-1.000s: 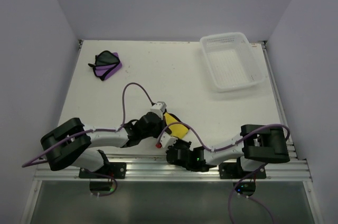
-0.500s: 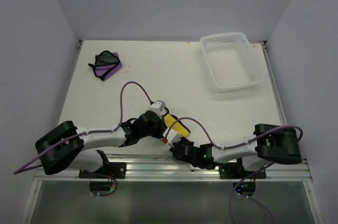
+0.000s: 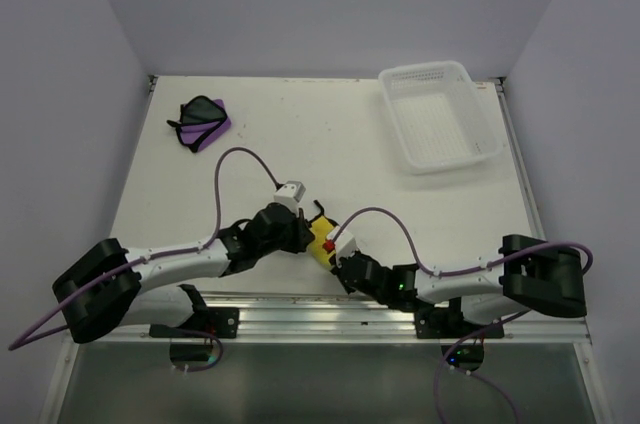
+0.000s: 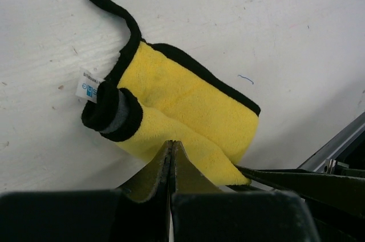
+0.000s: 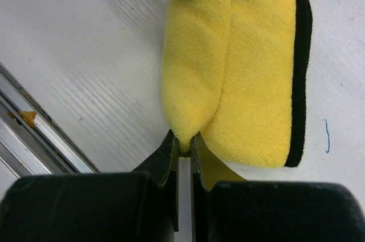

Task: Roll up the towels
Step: Roll the towel

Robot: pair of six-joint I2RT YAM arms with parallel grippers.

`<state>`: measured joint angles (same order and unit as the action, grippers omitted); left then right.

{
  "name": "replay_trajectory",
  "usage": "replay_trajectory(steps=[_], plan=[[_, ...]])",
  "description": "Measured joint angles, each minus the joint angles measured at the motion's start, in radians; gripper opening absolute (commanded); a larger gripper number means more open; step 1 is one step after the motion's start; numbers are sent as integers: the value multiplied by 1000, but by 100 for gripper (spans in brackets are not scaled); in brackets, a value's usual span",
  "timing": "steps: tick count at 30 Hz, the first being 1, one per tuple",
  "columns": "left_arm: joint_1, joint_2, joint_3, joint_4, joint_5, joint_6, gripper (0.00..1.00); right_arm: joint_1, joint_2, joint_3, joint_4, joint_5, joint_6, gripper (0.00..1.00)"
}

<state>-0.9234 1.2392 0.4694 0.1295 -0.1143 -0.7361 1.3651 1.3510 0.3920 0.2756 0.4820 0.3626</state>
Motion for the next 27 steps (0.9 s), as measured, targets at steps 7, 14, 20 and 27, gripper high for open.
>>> replay_trajectory(steps=[7, 14, 20, 27], plan=[[39, 21, 0, 5, -3, 29, 0, -14, -19, -24, 32, -52, 46, 0], [49, 75, 0, 28, 5, 50, 0, -15, -38, -42, 48, -89, 68, 0], [51, 95, 2, 59, 18, 60, 0, -16, -88, -80, 55, -106, 91, 0], [53, 171, 67, 51, 39, 74, 0, -20, -100, -96, 64, -108, 143, 0]])
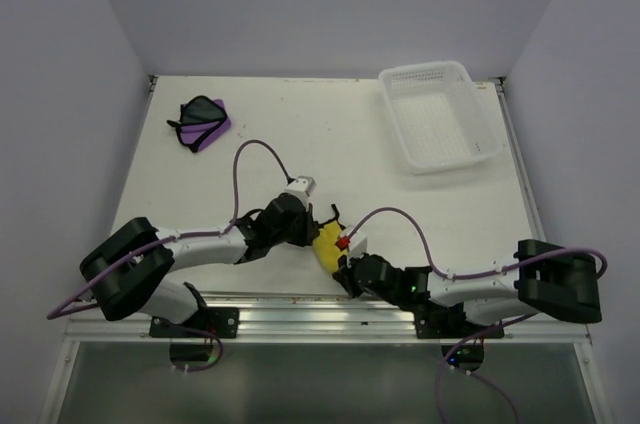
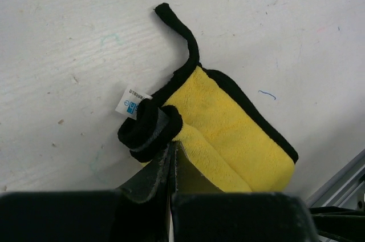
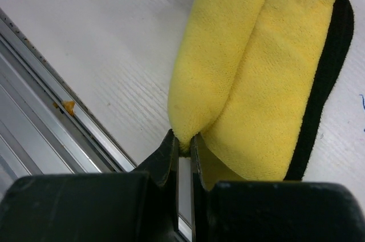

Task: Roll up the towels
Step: Roll the towel

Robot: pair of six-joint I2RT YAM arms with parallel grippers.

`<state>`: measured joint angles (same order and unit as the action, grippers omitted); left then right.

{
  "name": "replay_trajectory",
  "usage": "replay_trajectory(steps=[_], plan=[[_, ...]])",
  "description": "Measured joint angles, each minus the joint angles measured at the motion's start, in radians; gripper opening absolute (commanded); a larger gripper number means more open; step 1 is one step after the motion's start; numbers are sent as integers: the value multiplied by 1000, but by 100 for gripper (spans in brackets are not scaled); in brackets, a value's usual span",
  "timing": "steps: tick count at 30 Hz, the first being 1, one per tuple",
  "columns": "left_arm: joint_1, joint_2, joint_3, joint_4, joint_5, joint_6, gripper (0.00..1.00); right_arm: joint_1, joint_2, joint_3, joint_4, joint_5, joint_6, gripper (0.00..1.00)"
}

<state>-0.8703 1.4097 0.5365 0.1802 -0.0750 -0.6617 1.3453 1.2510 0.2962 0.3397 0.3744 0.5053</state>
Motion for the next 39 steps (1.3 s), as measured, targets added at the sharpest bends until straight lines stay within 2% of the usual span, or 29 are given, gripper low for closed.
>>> replay_trajectory(steps=[6, 15, 28, 39], plan=[[4, 40, 44, -14, 16, 6, 0, -41, -30, -59, 68, -28, 100, 0], [8, 51, 67, -36, 21, 20, 0, -175, -103, -173, 180, -145, 255, 0], [31, 51, 83, -68, 16, 41, 0, -381, -33, -196, 297, -417, 386, 0], [53, 30, 83, -107, 15, 57, 0, -465, -26, -196, 312, -562, 497, 0]])
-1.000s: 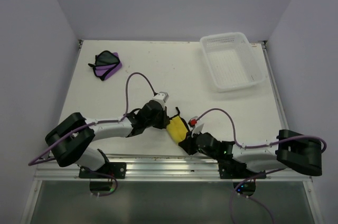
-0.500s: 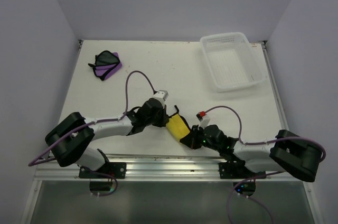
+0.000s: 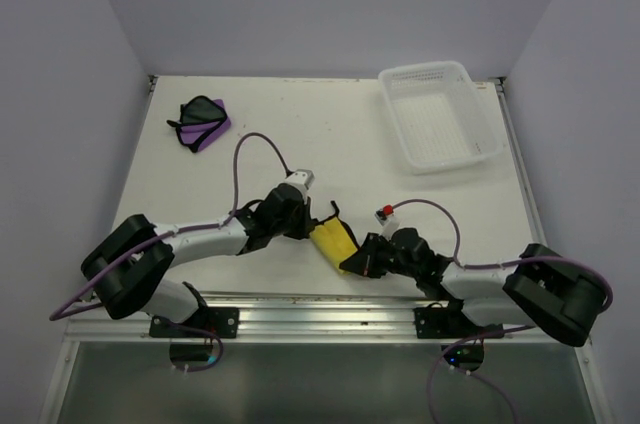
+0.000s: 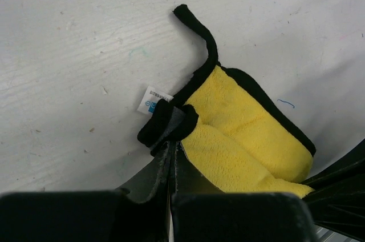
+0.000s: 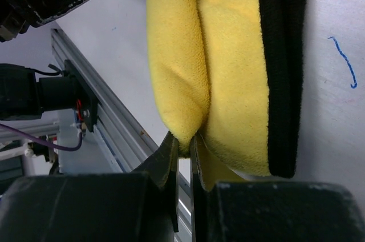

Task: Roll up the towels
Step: Roll the towel

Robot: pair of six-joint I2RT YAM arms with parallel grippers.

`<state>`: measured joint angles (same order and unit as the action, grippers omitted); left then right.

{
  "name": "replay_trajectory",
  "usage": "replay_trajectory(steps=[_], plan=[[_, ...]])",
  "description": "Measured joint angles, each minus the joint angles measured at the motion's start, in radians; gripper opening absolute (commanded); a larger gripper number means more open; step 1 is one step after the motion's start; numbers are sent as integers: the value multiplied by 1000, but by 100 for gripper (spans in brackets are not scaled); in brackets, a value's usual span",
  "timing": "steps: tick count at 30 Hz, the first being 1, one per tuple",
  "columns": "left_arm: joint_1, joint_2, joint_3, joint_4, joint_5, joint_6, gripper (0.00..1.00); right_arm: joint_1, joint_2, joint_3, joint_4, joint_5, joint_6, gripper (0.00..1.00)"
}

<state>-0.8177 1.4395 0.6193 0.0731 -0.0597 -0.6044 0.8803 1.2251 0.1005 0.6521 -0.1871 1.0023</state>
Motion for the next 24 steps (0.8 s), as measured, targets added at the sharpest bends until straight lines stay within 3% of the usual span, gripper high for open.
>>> replay_trajectory(steps=[6, 24], plan=[[8, -11, 0, -17, -10, 11, 0, -19, 79, 10, 32, -58, 51, 0], [19, -133, -15, -40, -27, 30, 0, -38, 295, -38, 358, -122, 221, 0]])
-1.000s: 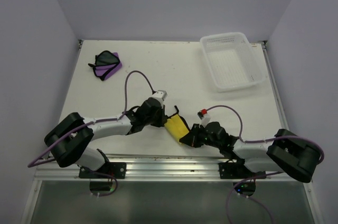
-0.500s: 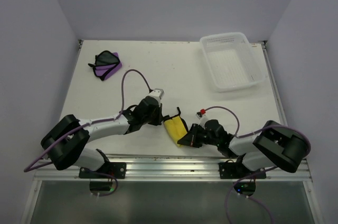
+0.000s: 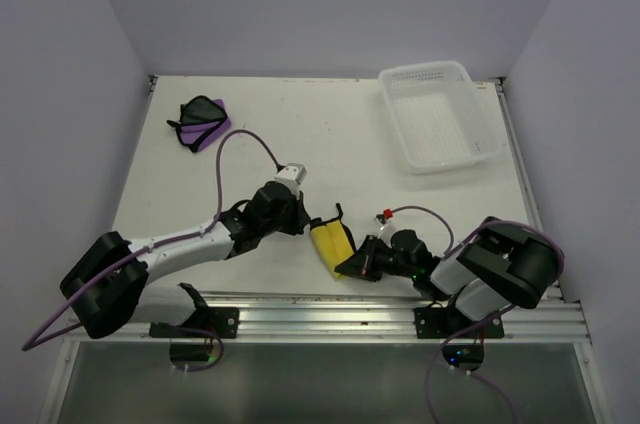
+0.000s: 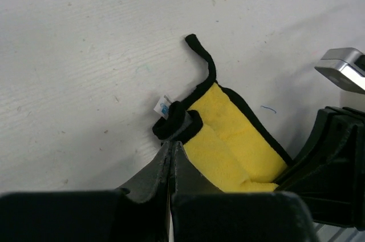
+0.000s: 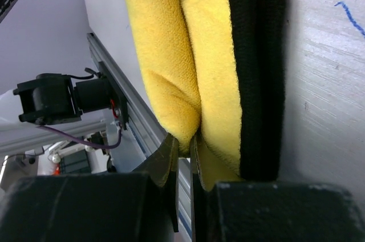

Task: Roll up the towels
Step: Roll the towel

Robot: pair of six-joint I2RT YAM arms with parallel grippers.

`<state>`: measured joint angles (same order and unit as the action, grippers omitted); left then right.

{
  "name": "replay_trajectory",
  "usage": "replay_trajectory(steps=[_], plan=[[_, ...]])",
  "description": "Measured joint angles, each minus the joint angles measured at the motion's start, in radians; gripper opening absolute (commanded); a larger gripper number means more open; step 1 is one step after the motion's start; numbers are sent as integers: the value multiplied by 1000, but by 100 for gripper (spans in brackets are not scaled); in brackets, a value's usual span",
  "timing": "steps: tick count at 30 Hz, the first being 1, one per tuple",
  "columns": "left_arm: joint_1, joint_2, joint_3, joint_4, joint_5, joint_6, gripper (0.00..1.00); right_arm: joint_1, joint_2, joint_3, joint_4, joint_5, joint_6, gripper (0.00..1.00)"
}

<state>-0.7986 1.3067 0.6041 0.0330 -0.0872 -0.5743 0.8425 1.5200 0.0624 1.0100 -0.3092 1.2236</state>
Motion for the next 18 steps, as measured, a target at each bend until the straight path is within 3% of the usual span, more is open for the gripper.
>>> replay_trajectory(steps=[8, 18], plan=[[-4, -27, -79, 141, 128, 10, 0, -4, 52, -1, 59, -13, 18, 0], [-101, 55, -79, 244, 148, 10, 0, -6, 170, -1, 207, -44, 31, 0]])
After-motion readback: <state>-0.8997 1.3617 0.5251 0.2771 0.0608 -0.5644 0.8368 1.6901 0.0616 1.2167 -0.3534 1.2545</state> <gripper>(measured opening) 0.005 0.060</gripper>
